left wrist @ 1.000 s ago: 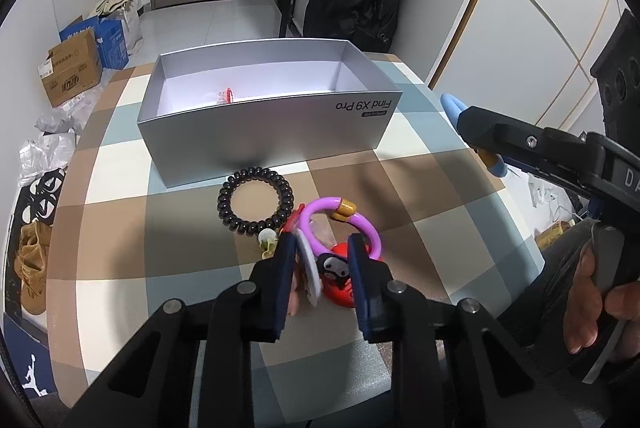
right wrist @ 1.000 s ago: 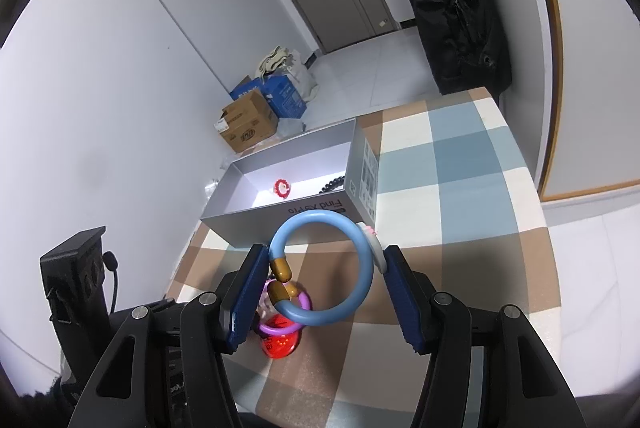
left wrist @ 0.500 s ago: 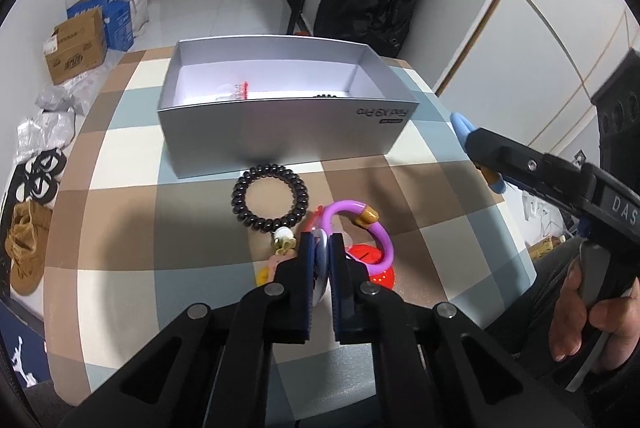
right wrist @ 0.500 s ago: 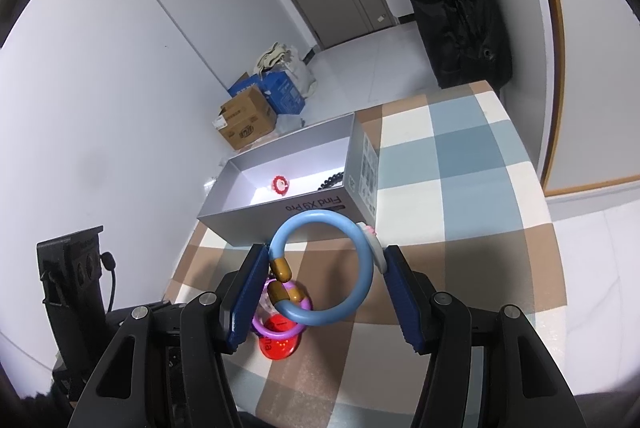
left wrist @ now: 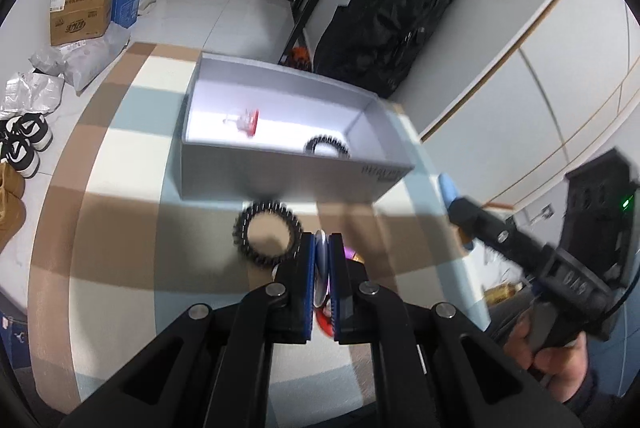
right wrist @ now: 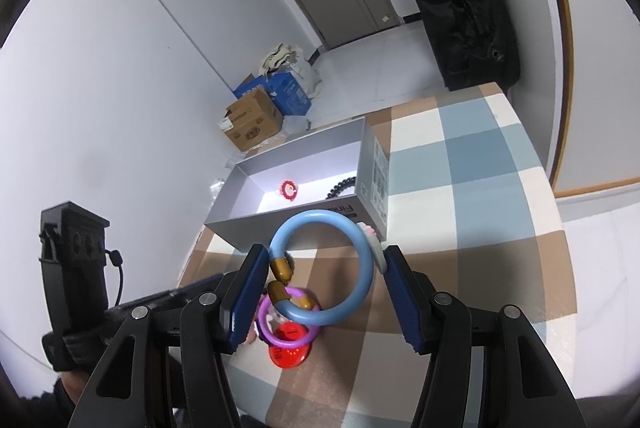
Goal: Organize jewelry
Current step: 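Carry both rings over the open box and open both tools to release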
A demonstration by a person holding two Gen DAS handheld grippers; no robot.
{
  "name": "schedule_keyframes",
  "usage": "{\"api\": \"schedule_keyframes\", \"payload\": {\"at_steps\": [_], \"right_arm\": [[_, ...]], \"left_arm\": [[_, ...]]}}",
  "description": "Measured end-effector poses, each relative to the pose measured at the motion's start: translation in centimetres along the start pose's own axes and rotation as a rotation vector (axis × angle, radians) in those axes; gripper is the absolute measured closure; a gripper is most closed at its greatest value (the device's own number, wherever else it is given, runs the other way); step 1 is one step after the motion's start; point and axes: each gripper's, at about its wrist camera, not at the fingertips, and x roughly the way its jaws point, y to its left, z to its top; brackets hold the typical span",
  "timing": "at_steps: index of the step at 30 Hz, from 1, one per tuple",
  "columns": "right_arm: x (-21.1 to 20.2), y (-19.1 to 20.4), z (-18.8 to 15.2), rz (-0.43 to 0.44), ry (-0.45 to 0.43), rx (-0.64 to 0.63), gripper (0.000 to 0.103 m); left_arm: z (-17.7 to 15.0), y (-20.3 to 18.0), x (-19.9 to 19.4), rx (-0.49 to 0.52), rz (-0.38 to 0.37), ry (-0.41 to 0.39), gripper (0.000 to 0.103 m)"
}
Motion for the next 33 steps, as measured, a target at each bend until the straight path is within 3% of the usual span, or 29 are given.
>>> {"api": "schedule_keyframes", "payload": {"at_steps": [5, 12, 20, 33], "right_arm": [[0.6, 0.9, 0.5, 0.015, 0.004, -0.026, 0.045], [0.9, 2.7, 2.8, 0.023, -0.024, -0.105, 0.045], [3.2, 3.4, 5.7, 0.029, 0.007, -0.142, 0.045], [8.2, 2.6, 8.4, 0.043, 0.074, -0.189, 0.045]], "left_arm": [[1.7, 0.3, -0.5, -0.038, -0.072, -0.041, 0.101], [4.5, 1.0, -0.4, -0.089, -0.114, -0.081, 0.101], [7.7, 1.2, 1.2, -0.083, -0.094, -0.076, 0.101], [8.9, 3.1, 4.3, -0.089, -0.054, -0.005, 0.101]]}}
